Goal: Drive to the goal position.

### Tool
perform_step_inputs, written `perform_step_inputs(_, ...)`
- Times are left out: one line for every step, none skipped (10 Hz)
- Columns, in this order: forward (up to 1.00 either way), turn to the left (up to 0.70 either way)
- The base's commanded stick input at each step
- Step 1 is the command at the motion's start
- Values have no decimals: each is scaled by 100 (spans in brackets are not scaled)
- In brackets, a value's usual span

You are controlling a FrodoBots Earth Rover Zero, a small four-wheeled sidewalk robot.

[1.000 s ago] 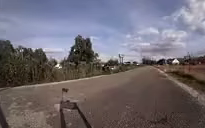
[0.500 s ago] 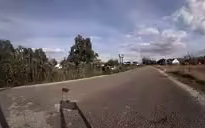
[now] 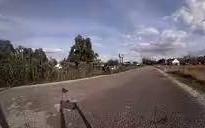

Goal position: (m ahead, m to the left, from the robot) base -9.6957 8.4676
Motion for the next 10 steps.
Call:
perform_step_inputs(3,0)
perform_step_inputs(2,0)
perform_step_inputs(0,0)
perform_step_inputs(3,0)
perform_step_inputs(0,0)
perform_step_inputs(0,0)
perform_step_inputs(0,0)
perform_step_inputs(1,0)
perform_step_inputs(4,0)
perform_step_inputs(1,0)
